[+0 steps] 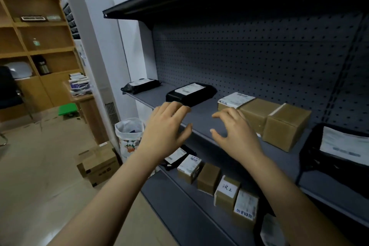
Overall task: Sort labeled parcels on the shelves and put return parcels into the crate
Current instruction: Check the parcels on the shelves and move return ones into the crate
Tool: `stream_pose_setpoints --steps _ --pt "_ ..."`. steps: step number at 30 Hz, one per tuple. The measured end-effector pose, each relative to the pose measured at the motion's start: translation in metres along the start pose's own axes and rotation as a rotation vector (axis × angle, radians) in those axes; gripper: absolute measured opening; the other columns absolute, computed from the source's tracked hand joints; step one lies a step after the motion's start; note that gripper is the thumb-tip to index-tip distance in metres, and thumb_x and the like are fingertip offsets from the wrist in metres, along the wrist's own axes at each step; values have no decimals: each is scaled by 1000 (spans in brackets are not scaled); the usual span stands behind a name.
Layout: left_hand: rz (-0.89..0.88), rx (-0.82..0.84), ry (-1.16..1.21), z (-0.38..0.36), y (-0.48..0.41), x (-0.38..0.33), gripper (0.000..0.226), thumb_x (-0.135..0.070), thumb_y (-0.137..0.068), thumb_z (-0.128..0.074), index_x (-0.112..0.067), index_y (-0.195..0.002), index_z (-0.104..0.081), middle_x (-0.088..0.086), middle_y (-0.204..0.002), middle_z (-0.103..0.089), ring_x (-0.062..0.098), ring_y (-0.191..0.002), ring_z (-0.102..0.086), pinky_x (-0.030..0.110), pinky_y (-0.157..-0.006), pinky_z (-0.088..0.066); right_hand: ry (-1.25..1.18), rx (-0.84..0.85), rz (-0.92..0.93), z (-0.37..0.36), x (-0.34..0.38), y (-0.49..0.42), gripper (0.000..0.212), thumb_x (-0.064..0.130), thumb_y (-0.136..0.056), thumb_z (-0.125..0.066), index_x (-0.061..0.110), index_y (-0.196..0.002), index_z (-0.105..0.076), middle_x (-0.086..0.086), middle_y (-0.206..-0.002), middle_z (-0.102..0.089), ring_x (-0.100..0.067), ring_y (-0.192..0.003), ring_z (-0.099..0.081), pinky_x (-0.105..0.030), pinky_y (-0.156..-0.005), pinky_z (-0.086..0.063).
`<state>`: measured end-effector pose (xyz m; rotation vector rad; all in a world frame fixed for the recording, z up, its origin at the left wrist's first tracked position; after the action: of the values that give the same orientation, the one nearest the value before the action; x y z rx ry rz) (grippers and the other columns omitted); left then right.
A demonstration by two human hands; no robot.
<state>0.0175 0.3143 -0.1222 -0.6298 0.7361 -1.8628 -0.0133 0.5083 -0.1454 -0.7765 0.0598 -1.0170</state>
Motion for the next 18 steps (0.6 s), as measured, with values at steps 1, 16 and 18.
stream_pose_setpoints --steps 1,16,18 --pt "-3 -5 14 -10 -10 6 30 -32 -86 -60 -13 -109 -63 4 -102 -60 25 -91 -55 35 -74 -43 6 -10 -8 -4 -7 -8 32 24 -87 -68 14 -116 -61 -2 -114 -55 -23 -113 -49 -40 -93 -46" --pt "-235 19 348 -167 -126 47 32 -37 -89 -54 -11 -106 -64 5 -101 -61 27 -91 -57 39 -77 -46 247 -178 -349 -32 -84 -69 30 24 -85 -68 16 -114 -63 2 -112 -56 -17 -109 -48 -29 -90 -39" --pt "-283 30 395 -184 -142 53 29 -37 -90 -55 -13 -104 -63 3 -100 -60 26 -90 -56 38 -77 -45 295 -202 -420 -37 -89 -75 31 27 -86 -67 18 -116 -62 4 -115 -55 -15 -112 -46 -25 -89 -36"
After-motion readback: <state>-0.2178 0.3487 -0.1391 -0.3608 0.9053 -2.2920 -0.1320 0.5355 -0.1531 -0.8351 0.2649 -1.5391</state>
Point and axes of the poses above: each hand's wrist, its own y-axis away from the middle knuckle, its own z-axis out of the back of the hand, x = y × z, the point moved 2 cm from there along -y, towards the middle knuckle
